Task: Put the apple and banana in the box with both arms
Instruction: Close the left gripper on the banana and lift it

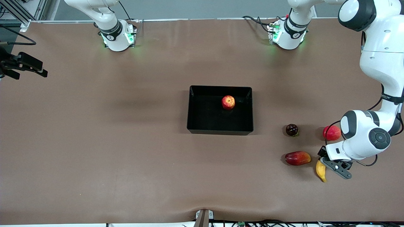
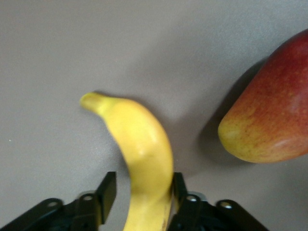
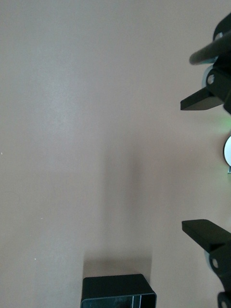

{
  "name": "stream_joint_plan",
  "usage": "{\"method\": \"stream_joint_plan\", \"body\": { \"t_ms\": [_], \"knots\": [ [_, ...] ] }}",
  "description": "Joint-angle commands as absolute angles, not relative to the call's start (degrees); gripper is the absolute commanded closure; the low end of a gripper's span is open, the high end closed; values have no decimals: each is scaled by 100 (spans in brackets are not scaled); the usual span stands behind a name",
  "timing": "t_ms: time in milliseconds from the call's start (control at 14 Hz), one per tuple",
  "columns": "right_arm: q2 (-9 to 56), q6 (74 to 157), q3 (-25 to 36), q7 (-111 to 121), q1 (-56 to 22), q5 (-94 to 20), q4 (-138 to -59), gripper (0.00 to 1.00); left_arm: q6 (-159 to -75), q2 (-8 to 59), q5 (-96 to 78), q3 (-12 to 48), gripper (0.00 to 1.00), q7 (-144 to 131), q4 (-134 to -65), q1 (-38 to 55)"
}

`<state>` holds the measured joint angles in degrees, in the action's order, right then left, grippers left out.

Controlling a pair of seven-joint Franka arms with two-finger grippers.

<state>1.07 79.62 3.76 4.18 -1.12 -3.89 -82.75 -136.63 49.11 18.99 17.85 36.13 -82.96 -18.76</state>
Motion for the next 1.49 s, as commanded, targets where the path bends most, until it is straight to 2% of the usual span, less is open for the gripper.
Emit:
{"method": "stream_joint_plan", "body": {
  "t_ms": [0, 427, 569, 783, 1068, 1424],
  "knots": [
    [149, 7937, 343, 439, -70, -404, -8147, 0, -13500, 4843, 1828, 1775, 100, 3744, -8209, -1854],
    [149, 7936, 334, 439, -97, -413, -8147, 0, -12877, 4282, 1784, 2187, 100, 4096, -8087, -1960],
    [149, 7893, 343, 448, -62, -431, -8139, 0, -12256, 4027, 1749, 2416, 100, 3817, -7937, -1855],
    [114, 7857, 325, 413, -79, -422, -8139, 0, -11682, 3648, 1697, 2776, 100, 2517, -7954, -1819],
    [114, 7866, 316, 378, -79, -457, -8130, 0, -11128, 3498, 1714, 3400, 100, 1138, -7954, -1828],
    [105, 7866, 351, 439, -62, -431, -8121, 0, -10837, 3454, 1758, 4138, 100, -936, -7980, -1706]
  ]
}}
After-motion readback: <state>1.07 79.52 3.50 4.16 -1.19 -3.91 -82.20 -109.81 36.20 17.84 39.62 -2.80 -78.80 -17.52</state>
